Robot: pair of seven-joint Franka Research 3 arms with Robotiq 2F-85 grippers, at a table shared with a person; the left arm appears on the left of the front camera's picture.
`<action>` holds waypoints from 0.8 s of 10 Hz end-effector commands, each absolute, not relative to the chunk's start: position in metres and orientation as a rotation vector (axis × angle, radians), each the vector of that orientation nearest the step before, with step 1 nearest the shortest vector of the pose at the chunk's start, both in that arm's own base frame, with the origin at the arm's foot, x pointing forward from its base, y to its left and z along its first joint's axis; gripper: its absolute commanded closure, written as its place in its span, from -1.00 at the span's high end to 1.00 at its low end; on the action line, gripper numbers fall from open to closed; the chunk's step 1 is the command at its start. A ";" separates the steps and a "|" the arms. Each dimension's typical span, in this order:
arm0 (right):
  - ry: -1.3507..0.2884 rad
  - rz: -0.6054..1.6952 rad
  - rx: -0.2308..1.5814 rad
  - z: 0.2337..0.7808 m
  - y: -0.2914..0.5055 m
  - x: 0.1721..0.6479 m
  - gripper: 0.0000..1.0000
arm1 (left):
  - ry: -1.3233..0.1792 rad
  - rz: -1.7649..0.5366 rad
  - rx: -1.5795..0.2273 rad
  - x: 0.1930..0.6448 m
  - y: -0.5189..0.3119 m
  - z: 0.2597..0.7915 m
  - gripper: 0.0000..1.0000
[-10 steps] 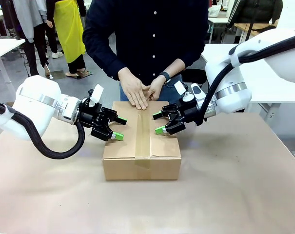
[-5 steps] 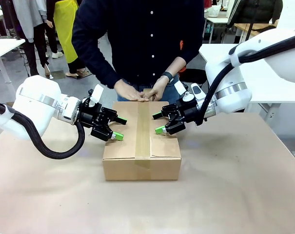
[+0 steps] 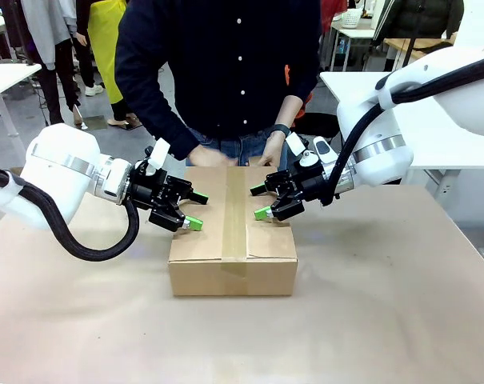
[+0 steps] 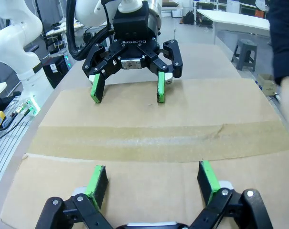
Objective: Pack the gift set into the box.
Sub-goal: Press and hold the closed box until the human finishes sealing it.
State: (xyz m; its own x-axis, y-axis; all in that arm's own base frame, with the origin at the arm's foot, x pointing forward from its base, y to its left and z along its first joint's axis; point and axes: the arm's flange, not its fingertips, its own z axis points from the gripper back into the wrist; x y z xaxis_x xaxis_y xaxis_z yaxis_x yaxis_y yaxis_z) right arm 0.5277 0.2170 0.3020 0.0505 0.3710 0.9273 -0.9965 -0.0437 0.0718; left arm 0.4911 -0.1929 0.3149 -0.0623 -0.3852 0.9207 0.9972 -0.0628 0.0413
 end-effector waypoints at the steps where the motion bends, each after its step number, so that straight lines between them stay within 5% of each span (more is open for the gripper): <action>1: -0.850 1.358 0.990 0.300 0.217 0.527 1.00 | -0.919 -1.473 -0.919 0.488 -0.192 0.314 1.00; 4: -0.855 1.360 0.994 0.302 0.217 0.528 1.00 | -0.921 -1.449 -0.922 0.491 -0.193 0.315 1.00; 8: -1.349 0.979 0.935 0.350 0.052 0.463 1.00 | -1.354 -1.289 -0.894 0.420 -0.045 0.403 1.00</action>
State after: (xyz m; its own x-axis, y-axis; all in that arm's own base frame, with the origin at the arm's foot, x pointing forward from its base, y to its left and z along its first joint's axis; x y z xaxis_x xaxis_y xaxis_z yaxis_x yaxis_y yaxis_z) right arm 0.4927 0.0840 0.3556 0.0377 0.1083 0.9934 -0.9755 0.2195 0.0131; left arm 0.4414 -0.0821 0.4078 -0.1596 -0.1971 0.9673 0.9825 0.0637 0.1751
